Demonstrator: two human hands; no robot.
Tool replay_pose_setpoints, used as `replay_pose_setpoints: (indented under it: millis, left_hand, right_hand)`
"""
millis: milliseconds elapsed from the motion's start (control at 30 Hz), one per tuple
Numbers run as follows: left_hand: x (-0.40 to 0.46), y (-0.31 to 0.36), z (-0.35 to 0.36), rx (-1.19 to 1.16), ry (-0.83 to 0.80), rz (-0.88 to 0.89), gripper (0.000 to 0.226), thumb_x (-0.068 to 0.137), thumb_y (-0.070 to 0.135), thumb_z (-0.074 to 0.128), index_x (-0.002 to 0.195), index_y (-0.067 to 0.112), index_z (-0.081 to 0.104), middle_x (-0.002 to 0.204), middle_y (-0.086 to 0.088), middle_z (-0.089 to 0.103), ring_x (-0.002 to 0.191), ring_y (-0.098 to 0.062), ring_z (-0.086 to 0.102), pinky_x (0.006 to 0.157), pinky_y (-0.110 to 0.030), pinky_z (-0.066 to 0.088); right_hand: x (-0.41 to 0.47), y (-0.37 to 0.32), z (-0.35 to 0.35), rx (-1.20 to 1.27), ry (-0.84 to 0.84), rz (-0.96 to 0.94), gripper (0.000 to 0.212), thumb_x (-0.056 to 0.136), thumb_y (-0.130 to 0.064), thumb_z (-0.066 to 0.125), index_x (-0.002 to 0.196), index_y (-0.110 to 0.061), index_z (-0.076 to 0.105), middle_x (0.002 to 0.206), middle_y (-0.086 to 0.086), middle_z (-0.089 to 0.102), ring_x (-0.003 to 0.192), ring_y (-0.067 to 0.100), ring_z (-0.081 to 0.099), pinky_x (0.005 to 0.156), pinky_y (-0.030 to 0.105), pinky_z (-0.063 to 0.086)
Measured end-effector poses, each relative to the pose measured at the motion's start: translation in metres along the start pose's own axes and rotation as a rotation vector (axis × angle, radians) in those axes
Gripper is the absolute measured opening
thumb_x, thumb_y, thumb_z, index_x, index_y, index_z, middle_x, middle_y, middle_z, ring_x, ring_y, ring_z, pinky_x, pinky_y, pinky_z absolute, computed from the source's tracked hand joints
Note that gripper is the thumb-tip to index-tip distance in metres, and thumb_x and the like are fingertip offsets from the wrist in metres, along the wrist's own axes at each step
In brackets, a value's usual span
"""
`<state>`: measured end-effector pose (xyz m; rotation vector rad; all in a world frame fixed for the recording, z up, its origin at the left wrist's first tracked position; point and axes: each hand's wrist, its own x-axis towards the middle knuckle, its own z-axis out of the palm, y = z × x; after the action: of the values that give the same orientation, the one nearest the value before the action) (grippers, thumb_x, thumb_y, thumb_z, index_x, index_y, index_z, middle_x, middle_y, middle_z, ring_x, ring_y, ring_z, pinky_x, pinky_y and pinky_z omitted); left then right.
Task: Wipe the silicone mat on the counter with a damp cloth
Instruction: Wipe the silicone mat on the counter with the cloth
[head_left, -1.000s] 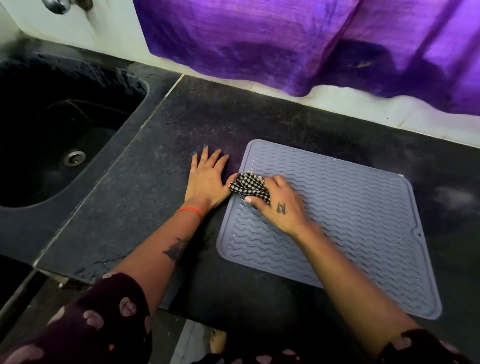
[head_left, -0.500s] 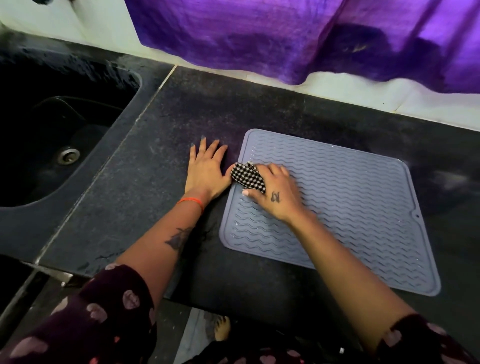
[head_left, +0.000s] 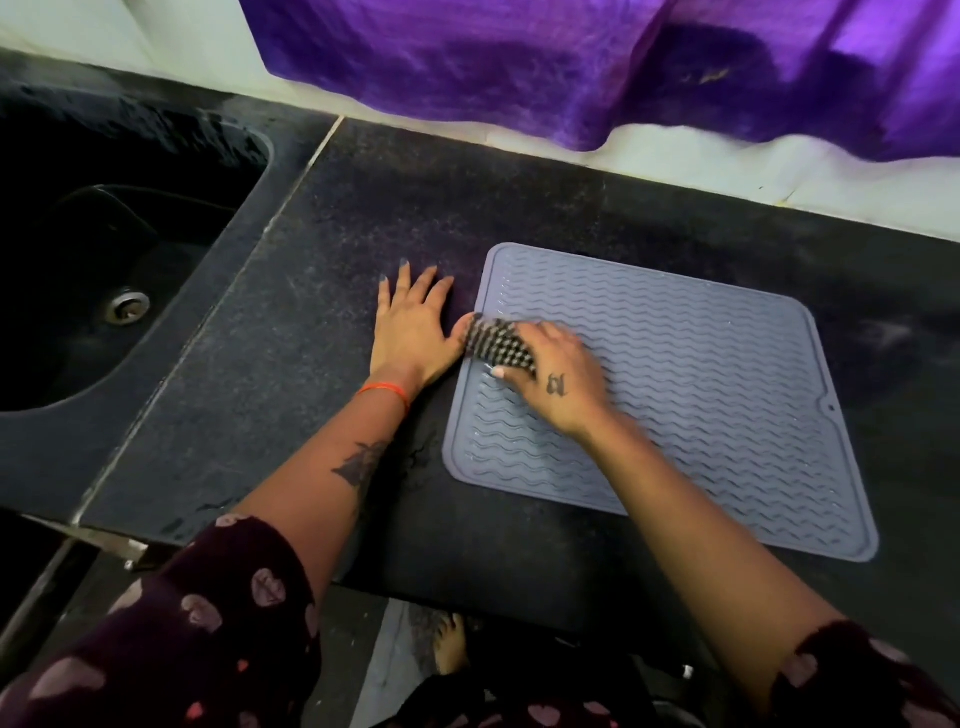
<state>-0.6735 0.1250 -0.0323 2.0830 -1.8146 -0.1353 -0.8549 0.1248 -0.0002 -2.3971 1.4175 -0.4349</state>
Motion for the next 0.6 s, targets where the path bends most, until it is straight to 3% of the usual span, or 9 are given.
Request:
replay_pose_setpoints:
  millis: [67,233,400,500,600]
  left_hand:
    - [0.0,0.001,0.0,-0.003,0.004,-0.002,0.062,0.093,0.053,0.037,0.141,0.014,0.037,0.152,-0.009,0.029,0.144,-0.029,0.006,0.117,-0.045,-0.001]
    - [0.0,0.001,0.001,-0.01,0.03,-0.013,0.064,0.091,0.055,0.041,0.14,0.013,0.04,0.15,-0.009,0.032,0.144,-0.029,0.008,0.117,-0.045,0.0]
    - [0.0,0.002,0.0,-0.002,0.044,-0.017,0.064,0.091,0.055,0.042,0.139,0.013,0.04,0.15,-0.009,0.033,0.144,-0.03,0.009,0.117,-0.045,-0.001]
    - [0.0,0.001,0.0,0.007,0.019,-0.02,0.064,0.091,0.054,0.04,0.14,0.014,0.039,0.151,-0.009,0.031,0.144,-0.029,0.007,0.117,-0.045,-0.001]
    - [-0.001,0.001,0.0,-0.003,0.025,-0.012,0.063,0.092,0.054,0.04,0.14,0.013,0.039,0.151,-0.009,0.032,0.144,-0.029,0.008,0.117,-0.045,-0.001]
  right_hand:
    - [-0.004,-0.004,0.004,-0.112,-0.04,-0.042,0.052,0.086,-0.042,0.059,0.132,-0.02,0.046,0.121,0.004,0.053,0.112,0.023,0.045,0.092,0.034,0.035]
    - [-0.021,-0.009,-0.009,-0.058,-0.178,-0.162,0.052,0.086,-0.039,0.059,0.134,-0.022,0.046,0.122,-0.001,0.051,0.114,0.019,0.043,0.09,0.03,0.033]
    - [-0.019,0.0,-0.021,0.174,-0.338,-0.186,0.049,0.08,-0.035,0.068,0.125,-0.021,0.056,0.114,0.0,0.057,0.107,0.016,0.05,0.091,0.031,0.039]
    - [-0.008,0.003,-0.018,0.233,-0.138,-0.046,0.047,0.08,-0.031,0.069,0.124,-0.018,0.057,0.114,0.003,0.056,0.106,0.019,0.05,0.087,0.029,0.038]
    - [-0.008,-0.006,-0.002,0.017,-0.065,-0.051,0.05,0.083,-0.034,0.064,0.13,-0.022,0.051,0.12,0.001,0.051,0.111,0.021,0.045,0.092,0.032,0.035]
